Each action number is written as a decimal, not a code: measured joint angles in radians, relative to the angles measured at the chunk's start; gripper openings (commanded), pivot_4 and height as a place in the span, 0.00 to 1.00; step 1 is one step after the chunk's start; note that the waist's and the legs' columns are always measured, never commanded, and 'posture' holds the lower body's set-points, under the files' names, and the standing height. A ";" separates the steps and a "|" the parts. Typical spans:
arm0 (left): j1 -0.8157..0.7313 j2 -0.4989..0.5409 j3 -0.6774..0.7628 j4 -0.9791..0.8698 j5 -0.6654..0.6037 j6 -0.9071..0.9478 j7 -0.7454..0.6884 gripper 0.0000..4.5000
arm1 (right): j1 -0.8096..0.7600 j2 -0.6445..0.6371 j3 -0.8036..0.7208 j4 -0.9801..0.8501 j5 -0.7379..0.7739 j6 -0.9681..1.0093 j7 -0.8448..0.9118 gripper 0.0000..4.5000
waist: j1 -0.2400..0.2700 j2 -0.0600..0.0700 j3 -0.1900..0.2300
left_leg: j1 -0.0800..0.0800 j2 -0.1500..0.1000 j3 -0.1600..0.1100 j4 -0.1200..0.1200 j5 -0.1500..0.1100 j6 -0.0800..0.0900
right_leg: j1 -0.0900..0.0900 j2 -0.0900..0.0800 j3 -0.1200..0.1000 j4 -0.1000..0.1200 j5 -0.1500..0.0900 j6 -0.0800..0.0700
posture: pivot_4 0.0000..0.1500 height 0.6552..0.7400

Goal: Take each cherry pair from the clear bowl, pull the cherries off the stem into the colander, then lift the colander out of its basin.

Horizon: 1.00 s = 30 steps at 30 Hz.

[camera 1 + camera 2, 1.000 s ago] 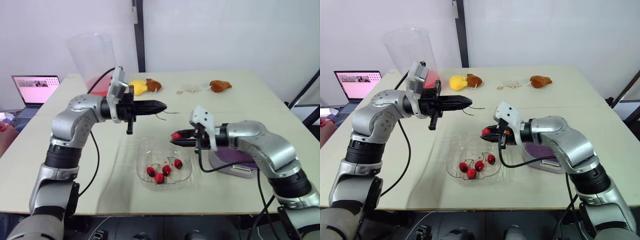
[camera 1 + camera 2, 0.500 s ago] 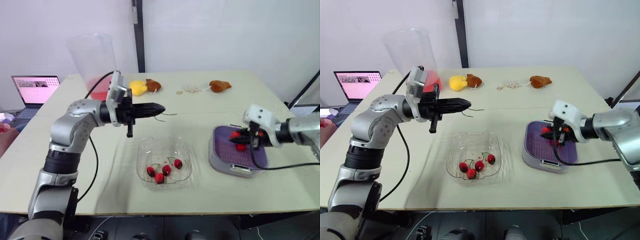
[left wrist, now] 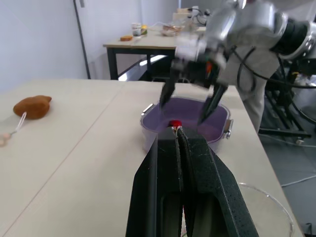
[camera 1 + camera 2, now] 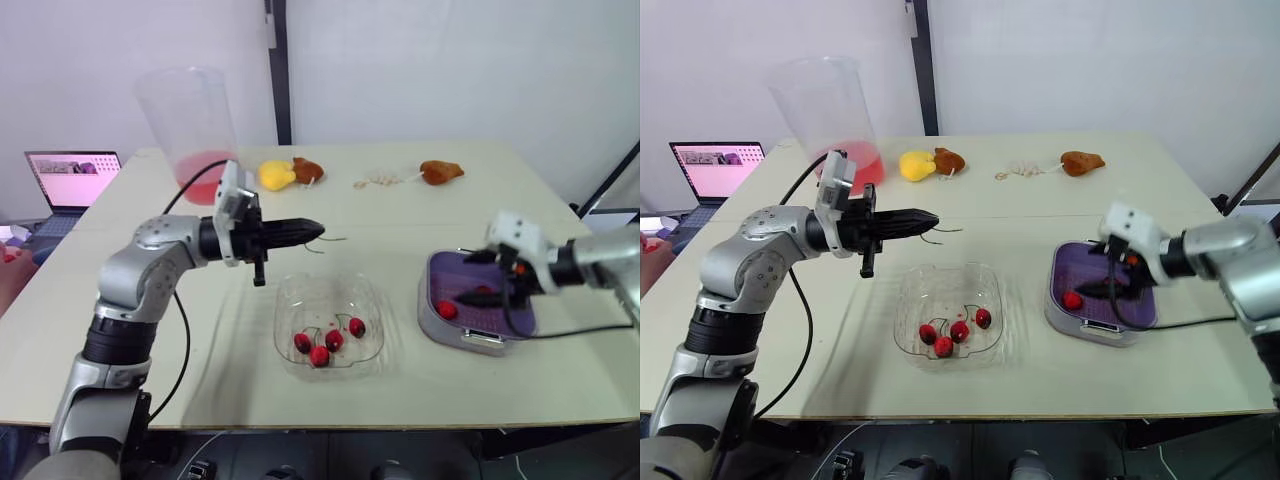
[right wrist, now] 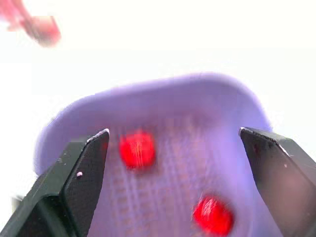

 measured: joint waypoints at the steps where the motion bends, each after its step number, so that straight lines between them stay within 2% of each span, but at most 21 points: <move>1: 0.021 0.018 0.015 -0.015 -0.009 0.015 0.013 0.00 | -0.057 0.023 -0.033 -0.032 0.084 0.061 0.027 1.00 | -0.002 0.000 0.000 | 0.000 0.001 0.000 -0.001 0.000 0.000 | 0.000 0.000 0.000 -0.001 0.000 0.000 | 1.00 1.00; 5: 0.100 0.060 0.083 -0.047 -0.041 0.068 0.060 0.00 | -0.189 0.121 -0.064 -0.167 0.297 0.192 0.062 1.00 | 0.002 0.000 0.000 | 0.000 0.002 0.000 -0.001 0.000 0.000 | 0.000 0.001 0.000 -0.001 0.000 0.000 | 1.00 1.00; 11: 0.359 0.199 0.216 -0.090 -0.075 0.222 0.144 0.00 | -0.274 0.317 0.038 -0.215 0.339 0.252 -0.042 1.00 | 0.003 -0.001 0.000 | 0.000 0.001 0.000 -0.001 0.000 0.000 | 0.000 0.001 0.000 0.001 0.000 0.000 | 1.00 1.00; 16: 0.560 0.158 0.350 -0.060 -0.178 0.409 0.253 0.00 | -0.281 0.399 0.106 -0.223 0.318 0.236 -0.088 1.00 | 0.009 -0.001 0.000 | 0.000 -0.001 -0.002 0.000 0.000 0.000 | 0.000 0.000 0.001 0.001 0.000 0.000 | 1.00 1.00; 21: 0.655 0.101 0.339 -0.017 -0.179 0.429 0.297 0.00 | -0.282 0.419 0.130 -0.223 0.303 0.234 -0.117 1.00 | 0.007 -0.001 -0.001 | 0.000 -0.001 -0.002 0.001 0.000 0.000 | 0.000 0.000 0.001 0.002 0.000 0.000 | 1.00 1.00; 24: 0.662 0.099 0.347 0.018 -0.171 0.433 0.331 0.20 | -0.281 0.418 0.128 -0.226 0.304 0.242 -0.133 1.00 | 0.005 -0.001 -0.001 | 0.000 -0.001 -0.002 0.001 0.000 0.000 | 0.000 0.000 0.001 0.002 0.000 0.000 | 1.00 1.00; 30: 0.618 0.138 0.370 0.070 -0.168 0.426 0.354 0.87 | -0.268 0.415 0.127 -0.236 0.305 0.264 -0.159 1.00 | 0.005 -0.001 -0.001 | 0.000 -0.001 -0.002 0.001 0.000 0.000 | 0.000 0.000 0.001 0.002 0.000 0.000 | 1.00 1.00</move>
